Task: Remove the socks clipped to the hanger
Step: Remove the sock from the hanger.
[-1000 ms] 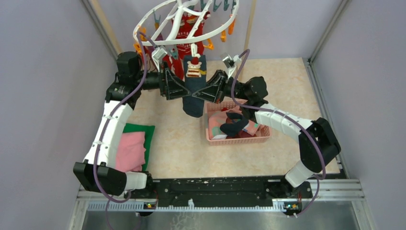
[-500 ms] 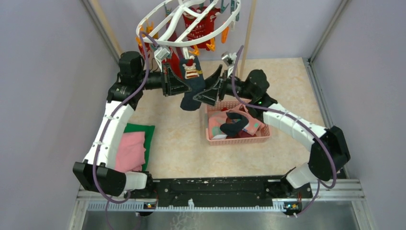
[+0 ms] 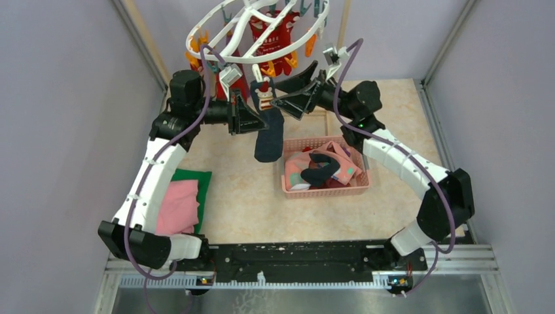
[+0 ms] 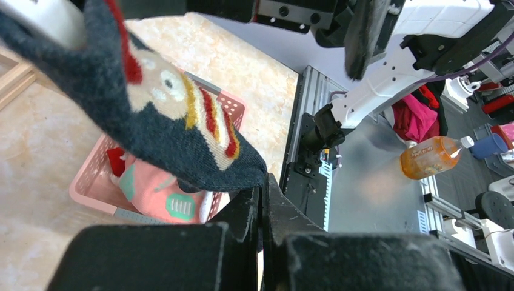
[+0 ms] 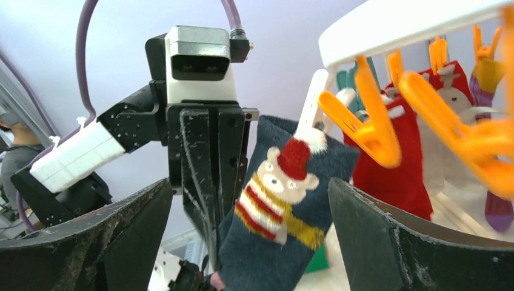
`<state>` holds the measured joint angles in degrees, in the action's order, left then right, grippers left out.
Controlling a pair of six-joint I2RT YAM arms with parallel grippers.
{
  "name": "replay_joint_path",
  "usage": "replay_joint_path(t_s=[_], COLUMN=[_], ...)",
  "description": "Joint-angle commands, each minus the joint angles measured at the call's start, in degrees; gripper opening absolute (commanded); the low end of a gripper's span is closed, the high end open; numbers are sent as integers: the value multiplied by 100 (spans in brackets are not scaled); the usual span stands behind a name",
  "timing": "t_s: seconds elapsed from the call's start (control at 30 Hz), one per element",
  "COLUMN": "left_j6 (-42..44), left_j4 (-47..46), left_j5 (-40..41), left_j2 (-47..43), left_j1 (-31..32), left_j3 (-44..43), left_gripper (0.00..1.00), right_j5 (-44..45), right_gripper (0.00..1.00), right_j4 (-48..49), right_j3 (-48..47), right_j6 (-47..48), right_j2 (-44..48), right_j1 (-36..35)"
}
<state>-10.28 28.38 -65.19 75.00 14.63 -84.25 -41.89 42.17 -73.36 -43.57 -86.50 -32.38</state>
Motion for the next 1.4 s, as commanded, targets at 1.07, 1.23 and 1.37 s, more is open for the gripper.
replay_joint_path(t_s=[1.07,1.23,1.37], left_j6=[571,908,1136], left_j4=[705,807,865], left_j5=[-236,91,282], left_j2=[-245,-232,-210], left_j1=[37,39,40], left_j3=[-618,-529,-481], left_gripper=[0,0,0], right_j5=[998,971,890], right_gripper=[69,46,41], right_j4=[1785,1733,1759], right_j3=[-2431,-2469,-2490], right_j6=[-1756,-1862,-1965], right_j2=[-2202,-2211,-2218], right_j1=[-405,-378,-341])
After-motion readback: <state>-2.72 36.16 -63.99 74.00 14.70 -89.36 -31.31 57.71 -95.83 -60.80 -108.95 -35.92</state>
